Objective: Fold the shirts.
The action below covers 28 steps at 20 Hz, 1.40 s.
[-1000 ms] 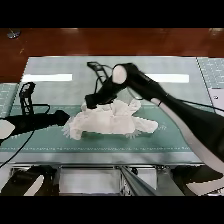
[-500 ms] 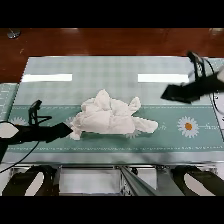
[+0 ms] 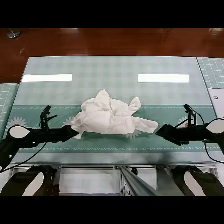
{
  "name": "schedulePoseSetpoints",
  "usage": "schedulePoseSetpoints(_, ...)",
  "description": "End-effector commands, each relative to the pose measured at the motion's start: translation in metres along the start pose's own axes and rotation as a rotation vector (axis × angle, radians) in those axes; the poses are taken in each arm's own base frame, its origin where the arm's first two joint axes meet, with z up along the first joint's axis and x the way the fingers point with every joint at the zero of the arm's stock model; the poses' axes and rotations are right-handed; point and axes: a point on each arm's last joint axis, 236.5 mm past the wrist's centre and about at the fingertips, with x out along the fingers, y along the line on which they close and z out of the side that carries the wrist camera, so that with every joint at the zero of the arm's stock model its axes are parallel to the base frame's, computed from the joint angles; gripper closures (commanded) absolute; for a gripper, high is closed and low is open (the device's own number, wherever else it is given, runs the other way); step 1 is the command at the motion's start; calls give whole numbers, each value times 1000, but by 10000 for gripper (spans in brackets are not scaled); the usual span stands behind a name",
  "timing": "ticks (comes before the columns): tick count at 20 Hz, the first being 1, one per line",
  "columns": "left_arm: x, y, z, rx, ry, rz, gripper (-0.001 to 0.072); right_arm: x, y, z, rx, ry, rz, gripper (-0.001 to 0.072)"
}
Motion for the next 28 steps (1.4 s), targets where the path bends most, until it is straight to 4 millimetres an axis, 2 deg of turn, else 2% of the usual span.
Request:
schedulePoseSetpoints(1,-2,-11,20,54,-55,-13,687,12,-1,-2,25,-13,16,94)
schedulePoseSetpoints(4,-6,-18,27,75,-70,-21,687,30,23,7,34,-13,80,94)
schedulePoseSetpoints(9,-6,-19,27,76,-66,-23,687,56,59,39,0,1,93,94)
schedulePoseSetpoints(11,-6,-19,27,76,-67,-22,687,72,73,41,0,58,98,120)
schedulePoseSetpoints(12,-6,-19,27,77,-68,-22,687,80,79,37,-21,98,91,314)
schedulePoseSetpoints(13,-6,-19,28,85,-69,-22,686,84,86,34,-63,128,92,607)
schedulePoseSetpoints(14,-8,-23,31,106,-76,-25,687,81,98,36,-120,144,107,678)
schedulePoseSetpoints(15,-13,-32,37,148,-85,-37,687,71,111,44,-175,139,123,678)
schedulePoseSetpoints(16,-23,-47,48,195,-111,-55,687,53,127,59,-243,112,130,678)
schedulePoseSetpoints(17,-41,-71,68,253,-171,-77,688,28,143,79,-302,62,129,679)
schedulePoseSetpoints(18,-66,-100,92,323,-254,-97,688,-9,163,107,-357,-26,121,679)
schedulePoseSetpoints(19,-96,-131,115,392,-344,-118,688,-52,184,134,-404,-138,110,679)
schedulePoseSetpoints(20,-134,-165,138,468,-448,-135,688,-107,207,160,-451,-281,101,679)
schedulePoseSetpoints(21,-173,-199,153,536,-543,-156,688,-161,230,176,-498,-408,101,679)
schedulePoseSetpoints(22,-215,-233,164,605,-644,-175,688,-218,254,179,-559,-525,108,679)
schedulePoseSetpoints(24,-291,-286,166,732,-814,-186,688,-316,290,157,-677,-723,117,679)
schedulePoseSetpoints(26,-352,-318,154,851,-941,-136,688,-396,312,114,-769,-893,148,679)
schedulePoseSetpoints(28,-401,-333,136,922,-1043,-43,688,-451,314,67,-830,-1041,164,679)
